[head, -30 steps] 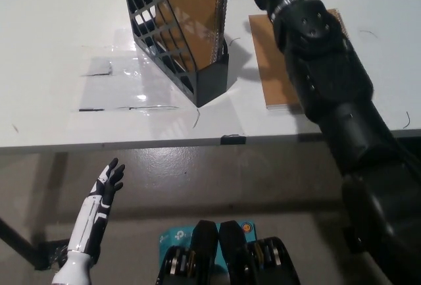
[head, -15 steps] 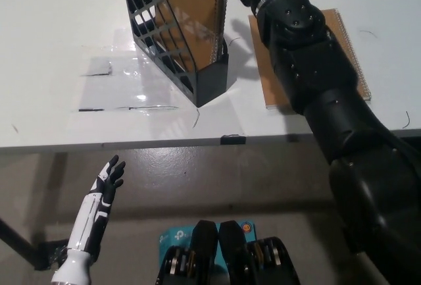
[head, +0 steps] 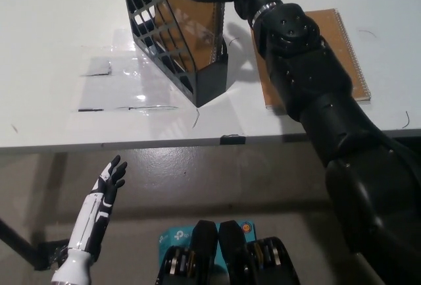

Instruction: Use the right hand to pick up a book from the book holder on the left side and put it on another book on the right side

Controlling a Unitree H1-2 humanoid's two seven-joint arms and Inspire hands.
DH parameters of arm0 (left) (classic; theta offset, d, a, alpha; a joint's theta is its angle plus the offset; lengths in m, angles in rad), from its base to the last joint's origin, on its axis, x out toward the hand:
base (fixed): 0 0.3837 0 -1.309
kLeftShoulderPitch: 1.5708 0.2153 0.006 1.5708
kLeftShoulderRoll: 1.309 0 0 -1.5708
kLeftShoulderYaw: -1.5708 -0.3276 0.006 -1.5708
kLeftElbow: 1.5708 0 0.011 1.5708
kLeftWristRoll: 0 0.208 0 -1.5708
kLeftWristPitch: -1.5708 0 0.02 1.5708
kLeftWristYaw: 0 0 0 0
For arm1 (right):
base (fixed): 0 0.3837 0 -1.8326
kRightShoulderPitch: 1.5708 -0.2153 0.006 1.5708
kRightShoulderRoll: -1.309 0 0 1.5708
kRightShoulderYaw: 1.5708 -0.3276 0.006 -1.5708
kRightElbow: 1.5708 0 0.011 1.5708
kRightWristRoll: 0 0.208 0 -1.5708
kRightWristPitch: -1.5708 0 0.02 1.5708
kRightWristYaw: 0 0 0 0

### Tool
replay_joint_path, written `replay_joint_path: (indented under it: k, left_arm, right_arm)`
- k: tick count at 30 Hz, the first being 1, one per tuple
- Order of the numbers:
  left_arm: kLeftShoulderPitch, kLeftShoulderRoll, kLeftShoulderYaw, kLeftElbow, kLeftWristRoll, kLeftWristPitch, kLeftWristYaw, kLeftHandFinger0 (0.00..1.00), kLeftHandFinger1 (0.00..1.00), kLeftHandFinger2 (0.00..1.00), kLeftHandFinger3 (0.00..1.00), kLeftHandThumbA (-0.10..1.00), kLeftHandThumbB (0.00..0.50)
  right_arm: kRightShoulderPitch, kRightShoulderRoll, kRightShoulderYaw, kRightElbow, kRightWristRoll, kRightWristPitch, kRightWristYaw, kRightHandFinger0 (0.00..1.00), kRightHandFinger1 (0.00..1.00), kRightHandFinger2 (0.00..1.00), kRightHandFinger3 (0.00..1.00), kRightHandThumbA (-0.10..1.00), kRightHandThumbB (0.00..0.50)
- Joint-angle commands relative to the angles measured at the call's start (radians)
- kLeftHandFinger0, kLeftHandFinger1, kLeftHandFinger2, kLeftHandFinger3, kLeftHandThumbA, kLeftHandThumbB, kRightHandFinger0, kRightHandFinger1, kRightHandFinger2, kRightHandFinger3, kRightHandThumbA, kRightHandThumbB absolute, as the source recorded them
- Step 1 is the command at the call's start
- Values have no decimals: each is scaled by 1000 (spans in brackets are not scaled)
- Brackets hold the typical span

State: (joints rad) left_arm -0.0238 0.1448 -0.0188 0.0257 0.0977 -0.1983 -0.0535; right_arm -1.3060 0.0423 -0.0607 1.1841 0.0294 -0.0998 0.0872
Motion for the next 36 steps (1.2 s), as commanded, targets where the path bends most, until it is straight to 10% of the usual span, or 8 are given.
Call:
replay_joint_path:
  k: [1, 12, 14, 16, 18, 24, 32, 36]
  left_arm:
    - [-20, 15, -1, -25, -7, -9, -13, 1000, 1000, 1000, 1000, 1000, 272]
    - [-33, 17, 0, -3, 6, -35, -11, 1000, 1000, 1000, 1000, 1000, 281]
    - [-33, 16, 2, -1, -2, -39, -13, 1000, 1000, 1000, 1000, 1000, 274]
    - [-32, 14, 3, -3, -8, -43, -14, 1000, 1000, 1000, 1000, 1000, 253]
    - [-34, 16, 4, -5, 1, -40, -11, 1000, 1000, 1000, 1000, 1000, 259]
    - [-40, 14, 2, -3, -7, -35, -16, 1000, 1000, 1000, 1000, 1000, 249]
    - [-44, 16, 4, -1, -8, -36, -21, 1000, 1000, 1000, 1000, 1000, 247]
    - [-47, 19, 5, 3, -11, -43, -24, 1000, 1000, 1000, 1000, 1000, 238]
  right_arm:
    - [-77, 1, -18, 11, 31, -63, 0, 1000, 1000, 1000, 1000, 982, 356]
    - [-88, 3, -16, 37, 30, -53, -11, 1000, 1000, 1000, 1000, 917, 351]
    - [-97, 6, -16, 50, 23, -27, -46, 806, 840, 908, 1000, 815, 384]
    - [-108, 10, 8, 71, -12, -29, -106, 30, 84, 248, 301, 388, 325]
    - [-109, 9, 35, 75, -41, -45, -135, 0, 11, 199, 122, 190, 343]
    - [-107, 12, 72, 72, -58, -77, -168, 0, 264, 513, 395, 232, 293]
    - [-95, 12, 95, 74, -73, -97, -193, 6, 263, 497, 334, 164, 267]
    - [-93, 11, 101, 75, -77, -107, -205, 60, 390, 650, 419, 8, 259]
